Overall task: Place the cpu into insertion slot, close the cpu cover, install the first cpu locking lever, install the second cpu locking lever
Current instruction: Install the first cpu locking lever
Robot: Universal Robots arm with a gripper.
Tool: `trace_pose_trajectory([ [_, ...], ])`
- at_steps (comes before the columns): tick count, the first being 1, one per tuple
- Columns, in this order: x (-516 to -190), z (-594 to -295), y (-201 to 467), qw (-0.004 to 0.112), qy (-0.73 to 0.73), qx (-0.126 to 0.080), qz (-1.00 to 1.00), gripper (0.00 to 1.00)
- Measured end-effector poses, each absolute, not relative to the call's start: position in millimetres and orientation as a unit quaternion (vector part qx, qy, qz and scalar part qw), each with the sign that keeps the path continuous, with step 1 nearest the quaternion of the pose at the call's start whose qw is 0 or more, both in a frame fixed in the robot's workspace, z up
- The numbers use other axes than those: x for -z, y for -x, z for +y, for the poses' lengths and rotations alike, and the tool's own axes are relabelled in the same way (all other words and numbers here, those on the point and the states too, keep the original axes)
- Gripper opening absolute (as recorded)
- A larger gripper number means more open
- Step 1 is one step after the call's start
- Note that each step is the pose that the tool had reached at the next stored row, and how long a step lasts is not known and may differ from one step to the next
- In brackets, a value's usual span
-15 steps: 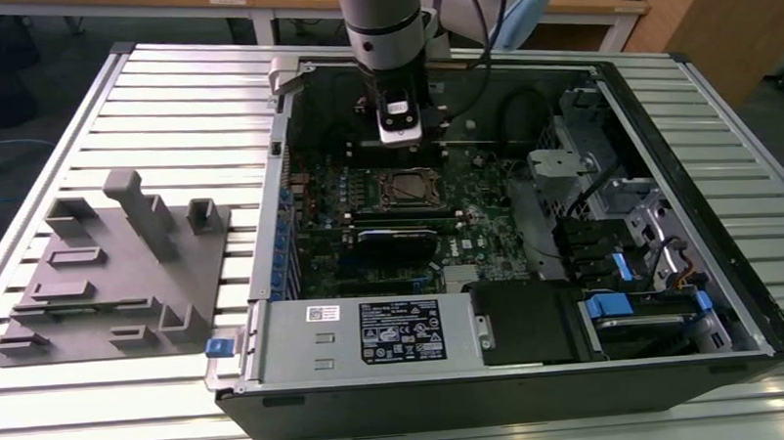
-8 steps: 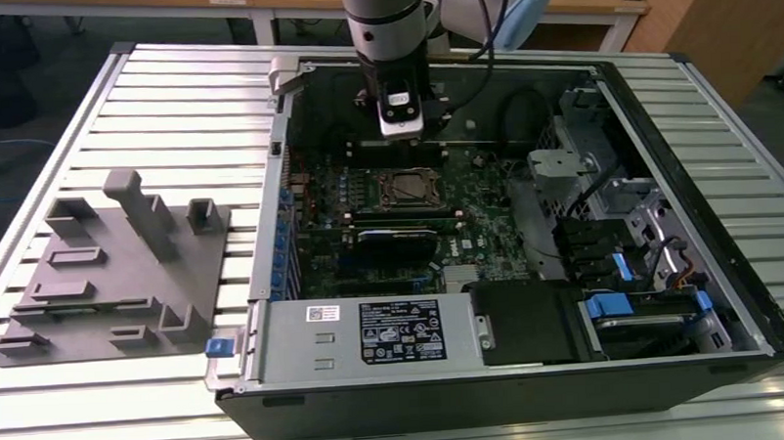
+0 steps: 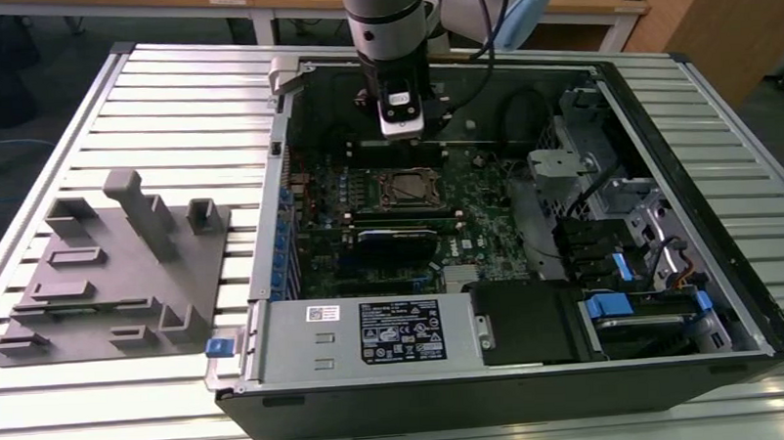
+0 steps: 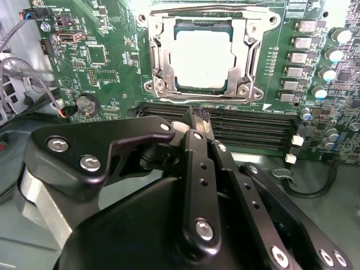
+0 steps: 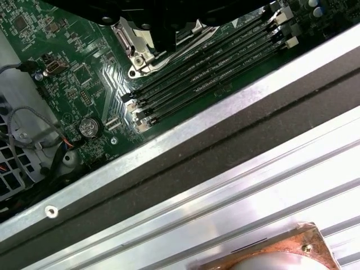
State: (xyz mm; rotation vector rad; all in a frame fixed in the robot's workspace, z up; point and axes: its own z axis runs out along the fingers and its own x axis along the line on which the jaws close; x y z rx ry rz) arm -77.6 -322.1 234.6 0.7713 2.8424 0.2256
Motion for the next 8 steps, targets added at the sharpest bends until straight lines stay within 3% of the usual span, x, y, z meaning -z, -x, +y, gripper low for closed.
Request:
trace_pose_trajectory([
  [8,-234.6,-322.1,77.5,0.094,-0.258,-0.076,0.959,0.11],
])
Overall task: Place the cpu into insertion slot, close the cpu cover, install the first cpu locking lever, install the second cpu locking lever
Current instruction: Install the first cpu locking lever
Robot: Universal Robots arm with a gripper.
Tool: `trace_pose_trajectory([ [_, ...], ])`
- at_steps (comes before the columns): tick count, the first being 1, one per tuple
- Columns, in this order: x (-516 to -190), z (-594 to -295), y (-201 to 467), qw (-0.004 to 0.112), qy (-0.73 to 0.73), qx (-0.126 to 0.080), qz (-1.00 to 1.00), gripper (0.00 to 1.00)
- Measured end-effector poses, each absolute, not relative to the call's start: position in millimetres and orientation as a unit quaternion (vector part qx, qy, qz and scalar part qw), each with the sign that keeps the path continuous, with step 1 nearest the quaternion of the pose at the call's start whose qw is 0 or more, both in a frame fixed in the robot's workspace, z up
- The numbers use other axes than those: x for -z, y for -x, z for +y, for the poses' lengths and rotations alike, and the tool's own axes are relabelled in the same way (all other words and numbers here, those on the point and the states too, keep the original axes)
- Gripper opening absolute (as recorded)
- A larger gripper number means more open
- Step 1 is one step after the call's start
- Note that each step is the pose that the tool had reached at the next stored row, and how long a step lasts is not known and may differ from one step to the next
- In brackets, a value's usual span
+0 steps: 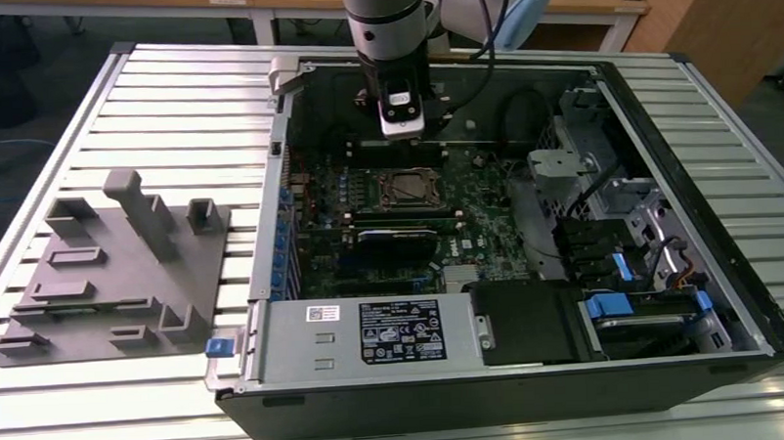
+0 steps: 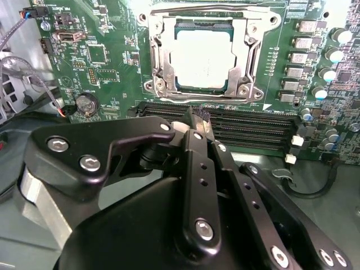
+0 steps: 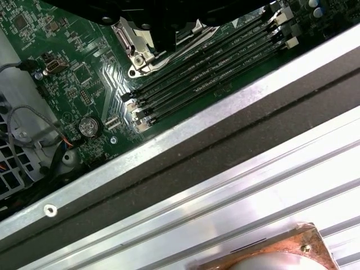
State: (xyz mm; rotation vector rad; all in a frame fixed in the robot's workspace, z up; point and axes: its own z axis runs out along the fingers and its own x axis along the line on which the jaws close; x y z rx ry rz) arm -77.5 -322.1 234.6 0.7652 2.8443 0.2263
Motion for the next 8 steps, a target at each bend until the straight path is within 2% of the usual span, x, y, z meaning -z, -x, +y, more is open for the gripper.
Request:
trace_pose_trajectory([
  [8,-234.6,-322.1,77.5,0.093,-0.256,-0.077,0.959,0.11],
])
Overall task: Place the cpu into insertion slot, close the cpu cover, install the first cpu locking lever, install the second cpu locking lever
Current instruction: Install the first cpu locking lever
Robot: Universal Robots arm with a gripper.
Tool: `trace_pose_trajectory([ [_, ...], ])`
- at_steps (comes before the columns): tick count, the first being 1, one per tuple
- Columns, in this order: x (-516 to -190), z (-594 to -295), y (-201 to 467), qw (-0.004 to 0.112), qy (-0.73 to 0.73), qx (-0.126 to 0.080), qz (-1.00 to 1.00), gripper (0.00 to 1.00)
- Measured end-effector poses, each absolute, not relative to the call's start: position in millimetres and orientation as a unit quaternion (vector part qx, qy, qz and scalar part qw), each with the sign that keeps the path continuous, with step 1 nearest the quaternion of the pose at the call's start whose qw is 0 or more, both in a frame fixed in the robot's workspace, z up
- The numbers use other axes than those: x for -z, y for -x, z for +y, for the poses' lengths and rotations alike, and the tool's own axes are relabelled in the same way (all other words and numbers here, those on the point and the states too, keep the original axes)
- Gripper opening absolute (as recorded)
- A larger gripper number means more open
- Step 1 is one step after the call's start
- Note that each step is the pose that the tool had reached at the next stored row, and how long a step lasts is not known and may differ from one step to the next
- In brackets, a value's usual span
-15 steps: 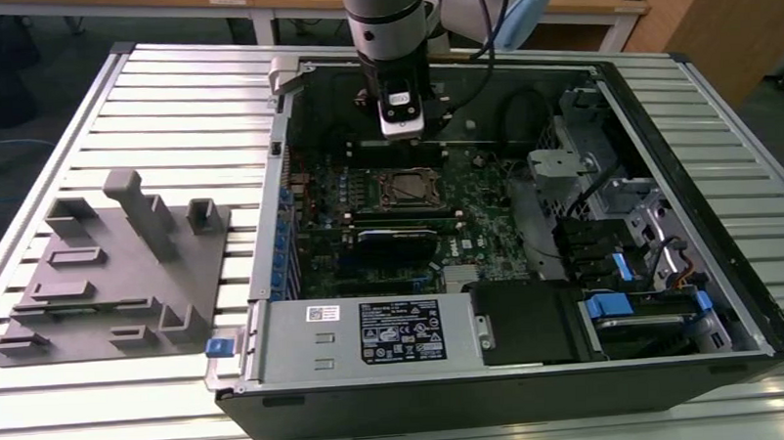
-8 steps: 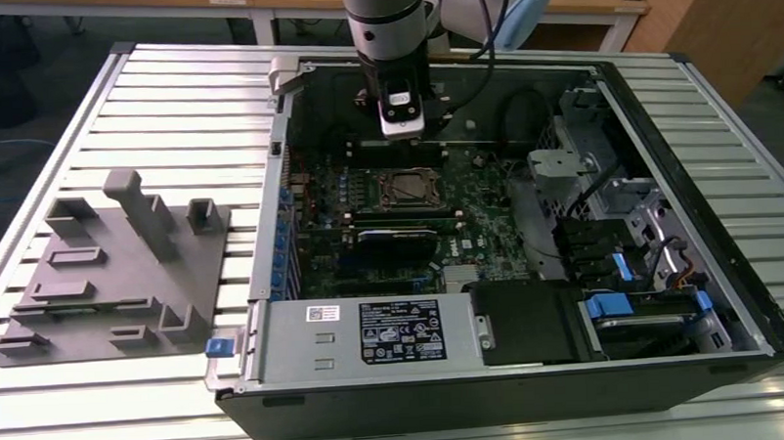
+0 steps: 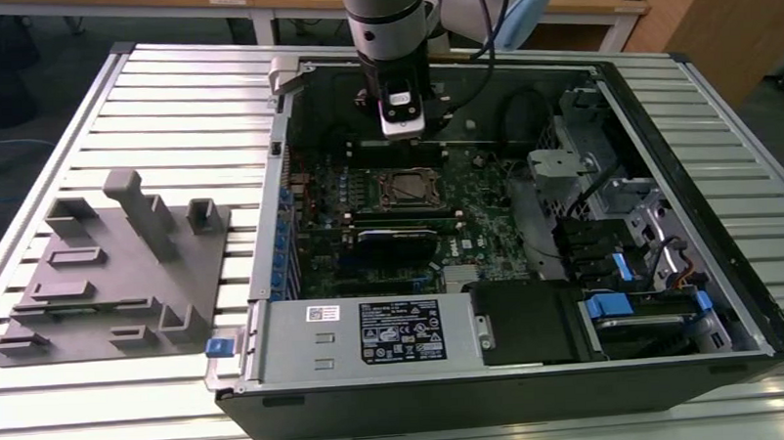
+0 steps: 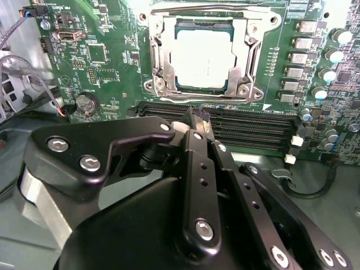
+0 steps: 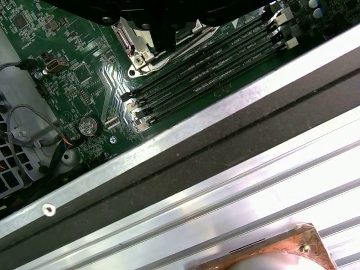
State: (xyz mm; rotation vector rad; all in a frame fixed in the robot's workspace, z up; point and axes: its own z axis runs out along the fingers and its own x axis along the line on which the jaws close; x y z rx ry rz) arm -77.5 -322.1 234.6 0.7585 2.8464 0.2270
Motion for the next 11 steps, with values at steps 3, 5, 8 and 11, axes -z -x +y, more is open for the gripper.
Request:
trace_pose_trajectory([
  [3,-234.6,-322.1,77.5,0.093,-0.255,-0.077,0.959,0.11],
  [5,-234.6,-322.1,77.5,0.093,-0.254,-0.077,0.960,0.11],
  [8,-234.6,-322.1,77.5,0.093,-0.254,-0.077,0.960,0.11],
  [11,-234.6,-322.1,77.5,0.093,-0.253,-0.077,0.960,0.11],
])
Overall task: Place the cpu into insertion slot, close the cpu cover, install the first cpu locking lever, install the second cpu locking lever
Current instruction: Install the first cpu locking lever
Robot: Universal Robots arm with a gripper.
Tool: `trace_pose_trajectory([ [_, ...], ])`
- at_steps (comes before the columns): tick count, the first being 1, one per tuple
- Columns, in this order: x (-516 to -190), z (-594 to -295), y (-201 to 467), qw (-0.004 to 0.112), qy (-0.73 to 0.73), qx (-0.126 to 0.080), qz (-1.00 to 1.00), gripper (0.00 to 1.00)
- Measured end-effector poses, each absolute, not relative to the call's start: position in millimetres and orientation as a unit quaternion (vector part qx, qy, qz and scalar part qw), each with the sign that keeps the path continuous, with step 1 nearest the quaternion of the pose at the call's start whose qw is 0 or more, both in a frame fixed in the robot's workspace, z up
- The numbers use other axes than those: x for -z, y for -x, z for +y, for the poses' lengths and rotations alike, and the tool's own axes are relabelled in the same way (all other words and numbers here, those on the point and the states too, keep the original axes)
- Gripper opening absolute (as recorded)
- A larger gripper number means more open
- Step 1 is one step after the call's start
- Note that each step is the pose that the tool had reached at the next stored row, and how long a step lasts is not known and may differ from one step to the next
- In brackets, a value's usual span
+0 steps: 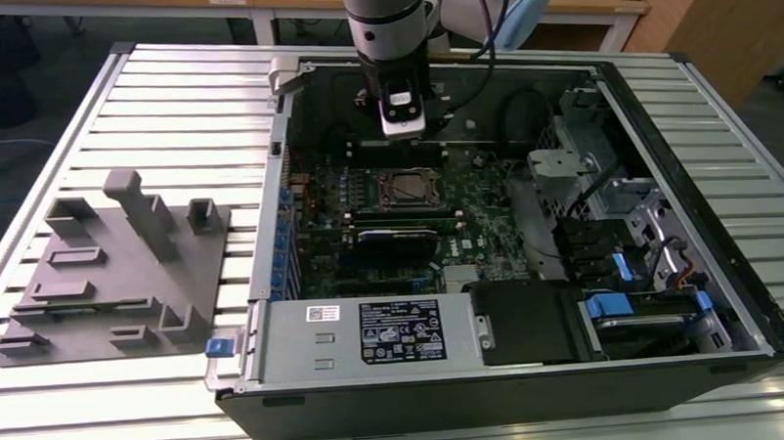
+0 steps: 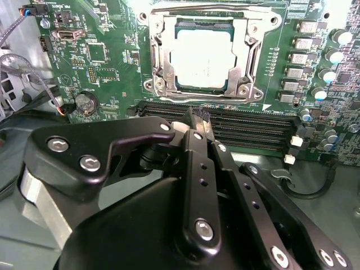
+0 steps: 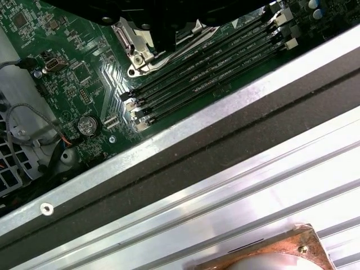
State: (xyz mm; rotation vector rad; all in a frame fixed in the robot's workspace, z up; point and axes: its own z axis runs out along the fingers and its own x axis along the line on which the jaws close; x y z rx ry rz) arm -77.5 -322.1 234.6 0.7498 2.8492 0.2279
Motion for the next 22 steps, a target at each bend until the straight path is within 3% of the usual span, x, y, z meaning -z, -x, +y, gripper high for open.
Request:
trace_pose_trajectory([
  [9,-234.0,-322.1,76.2,0.089,-0.248,-0.074,0.962,0.11],
  [19,-233.4,-322.1,71.6,0.067,-0.245,-0.013,0.967,0.11],
  [22,-233.3,-322.1,71.5,0.066,-0.245,-0.009,0.967,0.11],
])
